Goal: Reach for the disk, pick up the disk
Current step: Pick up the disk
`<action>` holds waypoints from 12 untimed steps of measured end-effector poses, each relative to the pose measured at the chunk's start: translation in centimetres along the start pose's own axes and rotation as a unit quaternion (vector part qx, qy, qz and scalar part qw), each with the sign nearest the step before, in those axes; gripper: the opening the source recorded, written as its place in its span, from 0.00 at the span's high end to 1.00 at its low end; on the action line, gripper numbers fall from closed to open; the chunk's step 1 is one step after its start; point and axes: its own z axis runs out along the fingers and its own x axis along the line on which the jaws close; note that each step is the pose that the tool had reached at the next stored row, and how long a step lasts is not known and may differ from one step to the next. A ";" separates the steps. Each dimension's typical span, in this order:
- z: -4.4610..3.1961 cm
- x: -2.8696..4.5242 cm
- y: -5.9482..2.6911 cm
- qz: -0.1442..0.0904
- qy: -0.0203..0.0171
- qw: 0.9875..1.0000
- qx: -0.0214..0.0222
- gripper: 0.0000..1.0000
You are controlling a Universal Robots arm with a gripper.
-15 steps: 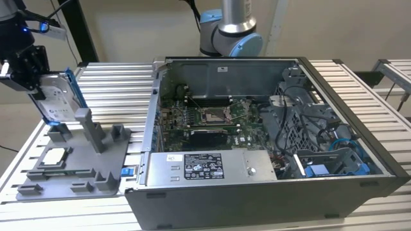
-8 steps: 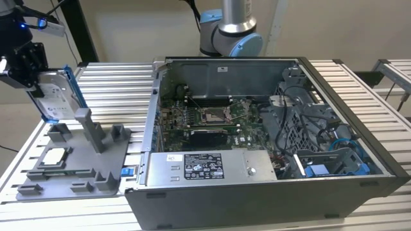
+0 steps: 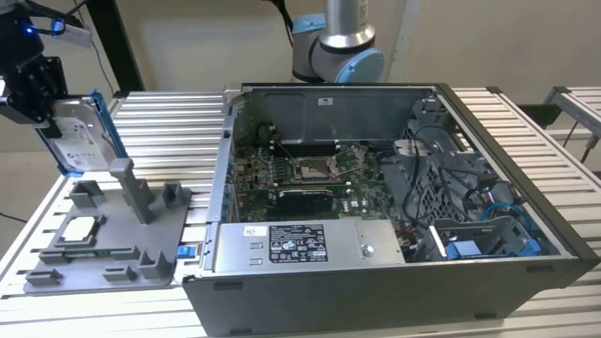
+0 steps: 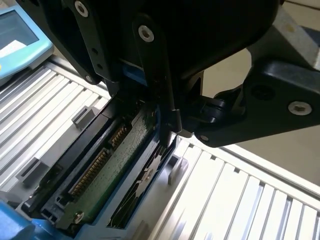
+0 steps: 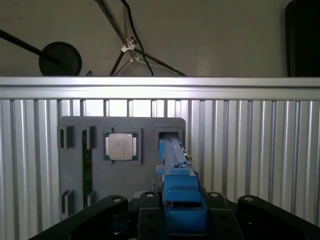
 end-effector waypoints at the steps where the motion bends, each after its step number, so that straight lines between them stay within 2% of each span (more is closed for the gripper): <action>1: -0.09 0.00 0.00 0.000 0.000 1.000 0.000 1.00; 12: -1.28 0.00 0.03 0.000 0.000 1.000 0.000 1.00</action>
